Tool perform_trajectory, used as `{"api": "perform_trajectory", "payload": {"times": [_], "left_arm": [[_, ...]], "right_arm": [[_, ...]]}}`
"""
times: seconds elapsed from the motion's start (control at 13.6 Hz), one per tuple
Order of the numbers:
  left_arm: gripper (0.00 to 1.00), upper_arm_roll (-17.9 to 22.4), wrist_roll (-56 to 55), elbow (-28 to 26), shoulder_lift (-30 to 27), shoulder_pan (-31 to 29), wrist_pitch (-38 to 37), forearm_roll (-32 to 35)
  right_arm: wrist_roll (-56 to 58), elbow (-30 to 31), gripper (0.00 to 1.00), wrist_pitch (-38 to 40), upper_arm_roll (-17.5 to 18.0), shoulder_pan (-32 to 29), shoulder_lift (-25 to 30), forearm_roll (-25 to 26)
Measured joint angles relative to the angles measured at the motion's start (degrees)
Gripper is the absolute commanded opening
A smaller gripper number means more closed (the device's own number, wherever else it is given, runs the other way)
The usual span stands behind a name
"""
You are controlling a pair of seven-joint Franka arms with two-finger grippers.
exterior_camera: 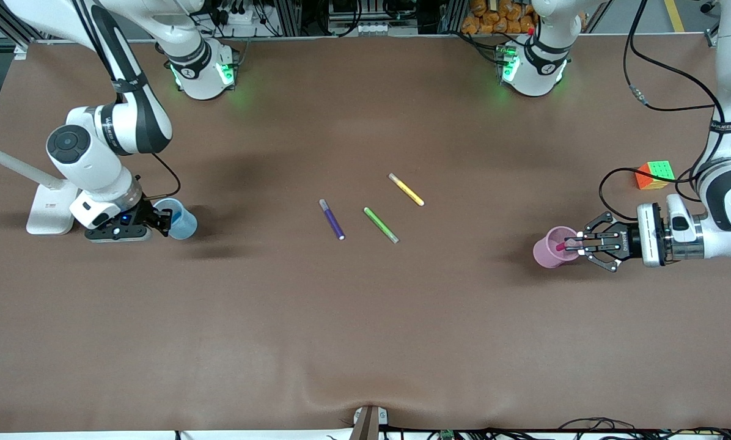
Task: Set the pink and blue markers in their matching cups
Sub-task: 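Lower the pink marker into the pink cup while the right gripper drops blue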
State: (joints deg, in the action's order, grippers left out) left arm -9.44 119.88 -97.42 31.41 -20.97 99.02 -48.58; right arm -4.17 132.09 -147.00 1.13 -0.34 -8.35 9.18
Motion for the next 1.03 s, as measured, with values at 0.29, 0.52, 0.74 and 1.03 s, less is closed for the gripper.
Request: {"api": "perform_trajectory", "payload": {"times": [0.29,0.52,0.74,1.03], "left_arm": [[0.00,0.0,0.7,0.0,0.6,-0.4,-0.3,0.0],[0.06,0.1,0.7,0.0,0.7,-0.5,-0.4,0.0],[0.19,0.1,0.7,0.0,1.0,-0.6,-0.5,0.0],[1.00,0.1,2.1,0.0,1.7,-0.9,-1.2,0.0]], "right_arm": [[-0.7,-10.4,1.00,16.4,0.0,-0.1,0.1,-2.0],[-0.7,-24.4,1.00,32.8,0.0,-1.4,-1.2,-10.4],[-0.7,-39.8,1.00,46.6,0.0,-2.4,-5.9,-12.2],[-0.7,-51.9,1.00,55.6,0.3,-2.8,-10.6,-12.2]]}}
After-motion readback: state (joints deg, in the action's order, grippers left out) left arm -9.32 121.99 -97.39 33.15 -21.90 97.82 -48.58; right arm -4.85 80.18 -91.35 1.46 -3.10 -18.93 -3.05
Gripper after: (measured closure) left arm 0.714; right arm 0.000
